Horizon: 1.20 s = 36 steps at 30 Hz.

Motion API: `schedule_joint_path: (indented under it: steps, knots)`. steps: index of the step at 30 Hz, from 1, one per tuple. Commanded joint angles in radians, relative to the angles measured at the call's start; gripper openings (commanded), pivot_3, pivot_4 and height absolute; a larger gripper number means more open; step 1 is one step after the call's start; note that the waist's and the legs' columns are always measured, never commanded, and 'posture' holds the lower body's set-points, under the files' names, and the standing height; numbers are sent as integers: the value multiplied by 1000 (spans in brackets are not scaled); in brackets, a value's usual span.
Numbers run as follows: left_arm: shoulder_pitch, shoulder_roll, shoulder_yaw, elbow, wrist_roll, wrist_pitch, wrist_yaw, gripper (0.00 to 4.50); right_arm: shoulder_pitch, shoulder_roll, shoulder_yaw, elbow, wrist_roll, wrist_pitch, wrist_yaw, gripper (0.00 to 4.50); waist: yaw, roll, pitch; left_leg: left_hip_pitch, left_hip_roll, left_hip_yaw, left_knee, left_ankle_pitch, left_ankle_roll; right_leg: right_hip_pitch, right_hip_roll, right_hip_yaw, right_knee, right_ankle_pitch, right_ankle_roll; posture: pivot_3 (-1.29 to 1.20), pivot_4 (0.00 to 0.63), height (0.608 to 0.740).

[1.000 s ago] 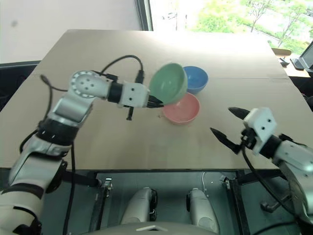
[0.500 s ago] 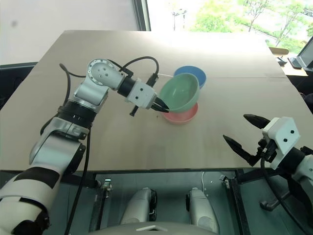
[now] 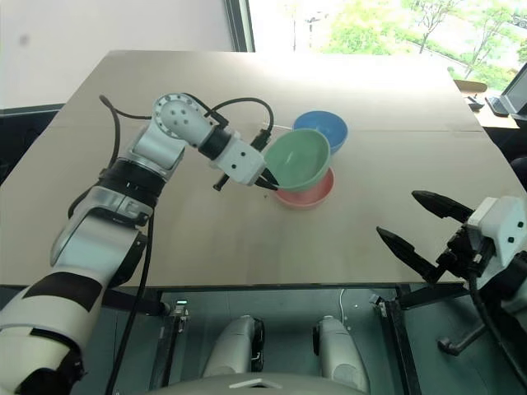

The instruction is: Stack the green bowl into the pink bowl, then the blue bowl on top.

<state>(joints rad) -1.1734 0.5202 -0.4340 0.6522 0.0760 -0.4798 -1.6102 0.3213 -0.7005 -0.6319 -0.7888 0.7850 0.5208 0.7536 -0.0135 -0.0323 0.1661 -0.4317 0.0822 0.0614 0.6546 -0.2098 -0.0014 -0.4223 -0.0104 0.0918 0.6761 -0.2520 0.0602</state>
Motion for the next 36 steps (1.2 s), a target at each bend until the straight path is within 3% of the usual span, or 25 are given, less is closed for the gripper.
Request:
schedule_joint_path:
  steps: [1, 18, 21, 27, 31, 36]
  knots:
    - [-37, -11, 10, -4, -2, -14, 3, 39, -12, -16, -41, -25, 68, -1, -17, 4500, 0, 0, 0, 0, 0, 0, 0, 0, 0, 0, 0, 0, 0, 0, 0, 0, 150, 740]
    - [-38, -30, 16, -10, -7, 7, 0, 39, -76, -50, 6, -8, 104, -17, -67, 4500, 0, 0, 0, 0, 0, 0, 0, 0, 0, 0, 0, 0, 0, 0, 0, 0, 150, 740]
    - [-40, -28, 12, -26, -29, 48, -4, 798, -80, -52, 10, -4, 101, -19, -64, 4500, 0, 0, 0, 0, 0, -1, 0, 0, 0, 0, 0, 0, 0, 0, 0, 0, 150, 740]
    - [-28, -25, 72, -76, -84, 144, 10, 3178, -125, -62, 43, 32, 68, -27, -65, 4500, -1, 0, 0, 0, 0, -1, 0, 0, 0, 0, 0, 0, 0, 0, 0, 0, 150, 740]
    - [17, 8, 141, -193, -152, 284, 37, 3178, -189, -105, 131, 83, -38, -25, -77, 4500, -5, 0, 0, 0, 0, 0, 0, 0, 0, 0, 0, 0, 0, 0, 0, 0, 150, 740]
    - [258, 74, 329, -530, -308, 649, 237, 3178, -452, -216, 436, 383, -366, -156, -6, 4500, -28, 3, -1, 2, 0, 0, 1, 0, 0, 1, -1, 0, 2, 0, 0, 0, 150, 740]
